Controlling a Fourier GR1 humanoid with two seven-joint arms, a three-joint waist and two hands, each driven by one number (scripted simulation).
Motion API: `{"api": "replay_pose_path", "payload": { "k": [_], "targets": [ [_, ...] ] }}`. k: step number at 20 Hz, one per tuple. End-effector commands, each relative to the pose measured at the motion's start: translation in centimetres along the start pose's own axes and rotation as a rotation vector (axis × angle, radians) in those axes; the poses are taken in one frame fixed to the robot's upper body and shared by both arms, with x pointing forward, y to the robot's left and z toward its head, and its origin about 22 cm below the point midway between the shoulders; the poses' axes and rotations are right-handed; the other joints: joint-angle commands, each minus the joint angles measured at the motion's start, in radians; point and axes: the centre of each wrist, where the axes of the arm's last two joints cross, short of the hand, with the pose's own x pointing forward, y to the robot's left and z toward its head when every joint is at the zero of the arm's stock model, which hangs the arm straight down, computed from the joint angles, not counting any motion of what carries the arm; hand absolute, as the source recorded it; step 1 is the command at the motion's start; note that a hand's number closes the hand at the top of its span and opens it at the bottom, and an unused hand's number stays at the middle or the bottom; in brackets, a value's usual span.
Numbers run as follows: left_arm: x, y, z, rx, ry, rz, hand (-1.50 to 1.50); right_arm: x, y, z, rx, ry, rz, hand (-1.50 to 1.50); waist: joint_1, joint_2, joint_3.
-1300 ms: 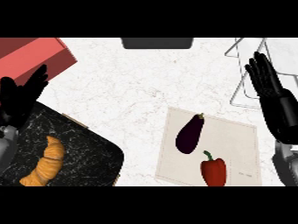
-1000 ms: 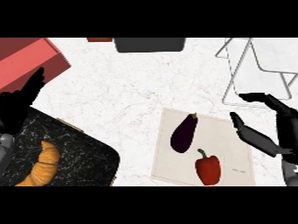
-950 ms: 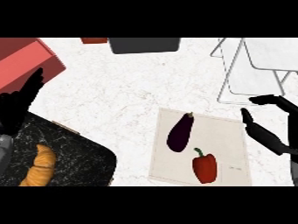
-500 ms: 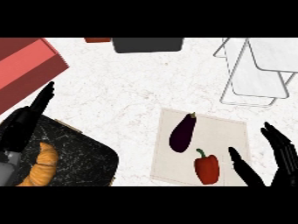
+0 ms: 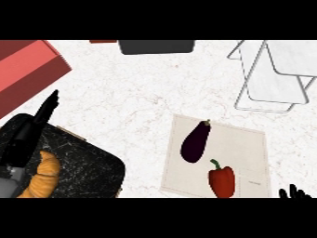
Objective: Pick the bell pepper from the placemat and place it in the tiered shelf
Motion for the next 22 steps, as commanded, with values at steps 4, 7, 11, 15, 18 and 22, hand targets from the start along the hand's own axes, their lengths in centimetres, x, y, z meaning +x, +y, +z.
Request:
{"api": "replay_pose_path", "payload": {
  "k": [4, 7, 11, 15, 18, 22],
  "targets": [
    [-0.1, 0.9, 0.4, 0.021, -0.008, -0.019, 0.0, -1.9, -3.6, 3.8, 0.106, 0.128, 0.292, -1.5, -0.009, 0.018, -0.003],
    [-0.3, 0.4, 0.7, 0.01, -0.006, -0.02, 0.0, -1.1, -4.4, 3.6, 0.134, 0.184, 0.321, -1.5, -0.003, 0.02, -0.002],
    [0.2, -0.1, 0.6, 0.013, -0.028, -0.008, 0.0, -0.2, -5.6, 3.9, 0.233, 0.281, 0.392, -1.5, 0.002, 0.021, -0.001],
    [-0.2, -0.3, 0.9, -0.013, -0.016, -0.017, 0.0, 1.3, -5.7, 2.9, 0.269, 0.351, 0.448, -1.5, 0.018, 0.021, -0.001],
    [0.1, 0.7, 0.2, 0.003, -0.035, -0.007, 0.0, 2.9, -5.2, 1.7, 0.26, 0.386, 0.48, -1.5, 0.019, 0.02, -0.001],
    [-0.5, -0.4, 0.4, -0.021, -0.033, -0.003, 0.0, 5.9, -4.2, 0.7, 0.256, 0.411, 0.536, -1.5, 0.025, 0.011, 0.002]
  ]
}}
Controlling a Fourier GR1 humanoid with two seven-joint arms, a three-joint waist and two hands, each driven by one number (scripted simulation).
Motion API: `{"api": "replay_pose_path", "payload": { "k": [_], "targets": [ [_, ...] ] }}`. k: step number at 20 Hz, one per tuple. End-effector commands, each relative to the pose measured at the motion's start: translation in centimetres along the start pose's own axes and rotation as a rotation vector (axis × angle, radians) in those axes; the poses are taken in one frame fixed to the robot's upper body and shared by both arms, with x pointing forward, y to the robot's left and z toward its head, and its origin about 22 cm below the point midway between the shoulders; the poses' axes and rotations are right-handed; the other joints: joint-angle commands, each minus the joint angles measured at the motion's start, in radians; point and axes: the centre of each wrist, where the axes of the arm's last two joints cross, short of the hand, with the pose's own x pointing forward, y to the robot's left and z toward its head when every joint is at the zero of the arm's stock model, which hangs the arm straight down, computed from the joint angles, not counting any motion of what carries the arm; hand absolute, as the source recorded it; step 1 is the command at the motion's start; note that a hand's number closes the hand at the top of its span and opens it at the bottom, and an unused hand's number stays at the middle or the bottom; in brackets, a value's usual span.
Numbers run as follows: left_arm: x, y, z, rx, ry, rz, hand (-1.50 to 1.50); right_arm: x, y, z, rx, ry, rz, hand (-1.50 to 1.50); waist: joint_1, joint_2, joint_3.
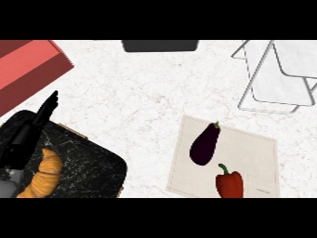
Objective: Pick the bell pepper from the placemat and place it in the tiered shelf
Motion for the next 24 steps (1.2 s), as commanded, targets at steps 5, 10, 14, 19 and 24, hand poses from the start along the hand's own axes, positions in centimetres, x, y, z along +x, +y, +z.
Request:
{"api": "replay_pose_path", "payload": {
  "k": [5, 10, 14, 19, 24],
  "targets": [
    [-0.9, -1.1, 0.1, -0.017, 0.017, 0.004, 0.0, 7.2, -1.6, 1.0, -0.045, 0.079, 0.126, -1.5, 0.014, -0.013, 0.004],
    [-0.7, 0.1, -1.1, -0.026, 0.001, 0.016, 0.0, 12.1, -1.0, 2.2, -0.139, 0.052, 0.171, -1.5, 0.023, -0.015, 0.007],
    [-0.2, -2.1, -0.7, -0.043, 0.007, 0.016, 0.0, 13.3, 0.7, 1.7, -0.155, 0.071, 0.205, -1.5, 0.029, -0.018, 0.009],
    [-1.1, -1.8, 0.2, -0.057, 0.013, 0.027, 0.0, 14.6, 1.0, 0.0, -0.144, 0.071, 0.192, -1.5, 0.039, -0.016, 0.01],
    [-0.6, -0.7, -0.6, -0.033, -0.011, -0.001, 0.0, 14.4, 0.6, 0.6, -0.106, 0.079, 0.205, -1.5, 0.03, -0.019, 0.01]
  ]
}}
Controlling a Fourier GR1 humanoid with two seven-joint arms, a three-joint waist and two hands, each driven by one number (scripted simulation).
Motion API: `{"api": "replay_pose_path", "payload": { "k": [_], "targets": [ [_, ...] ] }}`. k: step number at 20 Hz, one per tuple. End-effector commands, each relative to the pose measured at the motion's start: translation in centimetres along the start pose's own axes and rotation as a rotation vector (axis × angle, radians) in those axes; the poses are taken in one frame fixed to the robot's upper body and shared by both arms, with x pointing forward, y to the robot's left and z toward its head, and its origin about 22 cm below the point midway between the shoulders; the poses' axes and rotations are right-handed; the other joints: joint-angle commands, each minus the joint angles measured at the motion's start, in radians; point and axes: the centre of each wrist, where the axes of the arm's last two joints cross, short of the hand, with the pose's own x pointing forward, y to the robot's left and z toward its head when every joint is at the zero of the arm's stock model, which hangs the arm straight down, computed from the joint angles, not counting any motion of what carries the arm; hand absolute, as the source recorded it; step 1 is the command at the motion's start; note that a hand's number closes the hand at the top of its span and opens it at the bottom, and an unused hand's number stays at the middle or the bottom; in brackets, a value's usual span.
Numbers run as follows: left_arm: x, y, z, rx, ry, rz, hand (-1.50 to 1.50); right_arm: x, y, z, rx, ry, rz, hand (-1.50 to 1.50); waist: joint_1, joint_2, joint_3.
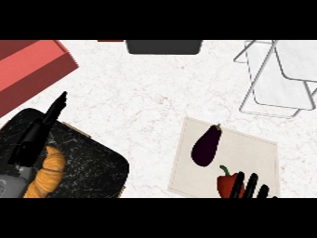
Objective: Pick the bell pepper from the placemat and place it in the tiered shelf
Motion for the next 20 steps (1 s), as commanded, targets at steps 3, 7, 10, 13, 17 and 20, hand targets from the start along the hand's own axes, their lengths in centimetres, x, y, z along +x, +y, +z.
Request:
{"api": "replay_pose_path", "payload": {
  "k": [3, 7, 10, 13, 17, 20],
  "targets": [
    [-0.3, 0.1, -0.1, -0.004, -0.01, -0.001, 0.0, 2.7, -0.4, -2.7, 0.02, 0.198, -0.082, -1.5, 0.012, 0.006, 0.019],
    [-0.5, -0.2, 0.4, -0.011, 0.001, 0.005, 0.0, 3.0, -1.5, -2.0, 0.035, 0.19, -0.07, -1.5, 0.013, 0.004, 0.019],
    [-0.4, -0.5, 0.4, 0.003, 0.004, -0.021, 0.0, 2.9, -0.4, -2.1, 0.041, 0.194, -0.044, -1.5, 0.011, 0.004, 0.019],
    [0.1, 0.6, -0.5, -0.005, -0.011, -0.001, 0.0, 3.1, 1.4, -2.5, 0.081, 0.173, -0.075, 1.5, 0.009, 0.005, 0.02],
    [1.0, -2.2, -0.7, -0.004, -0.012, 0.005, 0.0, 3.1, 0.6, -2.9, 0.103, 0.145, -0.115, 1.5, 0.01, 0.003, 0.021],
    [-0.6, 0.5, -0.1, 0.007, -0.011, -0.008, 0.0, 3.6, 1.0, -2.8, 0.105, 0.143, -0.076, 1.5, 0.012, 0.005, 0.019]
  ]
}}
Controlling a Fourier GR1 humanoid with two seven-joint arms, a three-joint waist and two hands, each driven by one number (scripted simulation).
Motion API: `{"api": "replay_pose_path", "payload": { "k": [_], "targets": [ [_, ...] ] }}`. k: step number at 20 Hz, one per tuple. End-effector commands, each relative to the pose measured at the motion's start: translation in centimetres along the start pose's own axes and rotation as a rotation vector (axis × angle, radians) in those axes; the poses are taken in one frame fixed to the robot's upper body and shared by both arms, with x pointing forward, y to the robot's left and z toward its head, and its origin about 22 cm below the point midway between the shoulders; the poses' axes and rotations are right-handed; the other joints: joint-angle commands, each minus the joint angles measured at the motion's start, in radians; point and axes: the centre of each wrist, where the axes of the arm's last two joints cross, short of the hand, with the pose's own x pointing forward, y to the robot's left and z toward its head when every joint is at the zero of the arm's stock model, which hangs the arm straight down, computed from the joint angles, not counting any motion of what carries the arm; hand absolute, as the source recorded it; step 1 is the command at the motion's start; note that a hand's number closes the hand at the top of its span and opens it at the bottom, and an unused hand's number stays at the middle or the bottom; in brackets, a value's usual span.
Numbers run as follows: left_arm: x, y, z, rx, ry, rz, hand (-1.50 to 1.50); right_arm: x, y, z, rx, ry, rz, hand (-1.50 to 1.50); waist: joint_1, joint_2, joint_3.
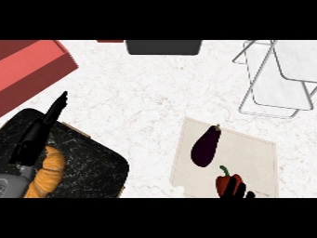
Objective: Pick the bell pepper from the placemat and place it in the tiered shelf
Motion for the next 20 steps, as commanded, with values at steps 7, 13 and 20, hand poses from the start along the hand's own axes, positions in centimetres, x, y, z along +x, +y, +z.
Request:
{"api": "replay_pose_path", "payload": {
  "k": [7, 13, 20],
  "targets": [
    [1.6, -0.7, -1.4, -0.027, -0.047, 0.0, 0.0, 2.1, -3.1, -3.9, 0.243, -0.162, -0.28, 1.5, 0.059, 0.038, 0.033],
    [1.4, -0.8, -1.3, -0.059, -0.054, 0.0, 0.0, 1.4, -6.0, -7.0, 0.314, -0.284, -0.443, 1.5, 0.096, 0.043, 0.032],
    [1.7, -1.4, -2.0, -0.055, -0.047, 0.007, 0.0, 3.7, -13.3, -14.7, 0.031, -0.274, -0.688, 1.5, 0.077, 0.025, 0.027]
  ]
}}
